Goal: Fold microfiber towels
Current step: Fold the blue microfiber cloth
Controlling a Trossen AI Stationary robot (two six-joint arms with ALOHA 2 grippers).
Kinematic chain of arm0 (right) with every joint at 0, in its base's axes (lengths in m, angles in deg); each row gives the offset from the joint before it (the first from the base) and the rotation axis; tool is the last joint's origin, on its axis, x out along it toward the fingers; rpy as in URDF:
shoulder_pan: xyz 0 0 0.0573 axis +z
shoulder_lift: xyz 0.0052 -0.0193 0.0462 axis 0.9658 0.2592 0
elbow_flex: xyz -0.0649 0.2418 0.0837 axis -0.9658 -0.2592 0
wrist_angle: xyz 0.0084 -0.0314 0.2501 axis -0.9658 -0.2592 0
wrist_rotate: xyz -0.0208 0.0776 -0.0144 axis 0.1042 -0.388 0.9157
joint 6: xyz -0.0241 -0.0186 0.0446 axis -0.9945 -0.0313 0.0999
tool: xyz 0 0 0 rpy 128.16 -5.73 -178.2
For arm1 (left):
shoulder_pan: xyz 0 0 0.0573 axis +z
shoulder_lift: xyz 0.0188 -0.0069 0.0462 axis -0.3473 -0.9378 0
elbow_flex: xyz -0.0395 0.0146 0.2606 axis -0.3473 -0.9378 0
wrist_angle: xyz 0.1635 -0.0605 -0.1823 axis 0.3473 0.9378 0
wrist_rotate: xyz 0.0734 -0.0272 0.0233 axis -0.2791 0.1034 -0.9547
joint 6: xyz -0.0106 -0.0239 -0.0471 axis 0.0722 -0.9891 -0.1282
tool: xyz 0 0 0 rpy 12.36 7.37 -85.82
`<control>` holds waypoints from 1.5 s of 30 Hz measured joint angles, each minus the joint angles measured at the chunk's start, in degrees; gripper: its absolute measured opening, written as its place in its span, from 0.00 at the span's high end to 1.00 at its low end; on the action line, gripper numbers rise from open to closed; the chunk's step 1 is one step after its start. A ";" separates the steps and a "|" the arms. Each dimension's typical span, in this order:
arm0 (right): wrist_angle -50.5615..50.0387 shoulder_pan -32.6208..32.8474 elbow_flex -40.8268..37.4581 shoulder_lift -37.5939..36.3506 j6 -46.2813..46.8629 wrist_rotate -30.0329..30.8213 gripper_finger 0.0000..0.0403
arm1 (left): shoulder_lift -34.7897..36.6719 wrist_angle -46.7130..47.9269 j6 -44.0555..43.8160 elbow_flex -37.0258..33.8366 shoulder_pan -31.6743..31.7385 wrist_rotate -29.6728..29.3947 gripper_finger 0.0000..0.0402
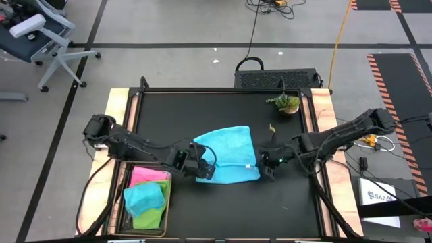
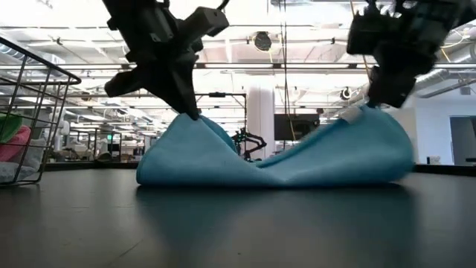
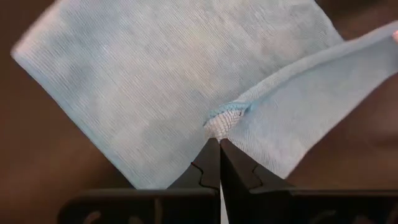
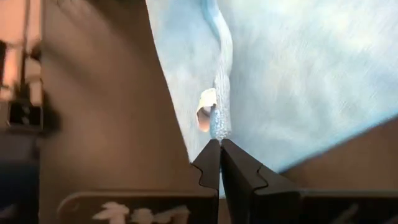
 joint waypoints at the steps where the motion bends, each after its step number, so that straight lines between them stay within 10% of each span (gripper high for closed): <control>1: 0.10 -1.32 0.03 -0.88 -1.24 0.01 1.00 | 0.26 0.56 0.58 0.00 0.63 -0.02 1.00; 22: 0.43 -29.46 0.01 -1.97 -27.49 -0.45 1.00 | 4.14 14.13 4.35 0.00 10.62 -1.84 1.00; 35: 9.67 -33.01 -0.01 5.76 -31.52 -5.32 1.00 | 2.32 14.94 7.92 0.00 13.45 -2.09 0.99; 45: 9.78 -33.07 -0.01 7.11 -36.20 -0.75 0.90 | 2.30 15.81 16.26 0.00 18.38 -2.59 0.79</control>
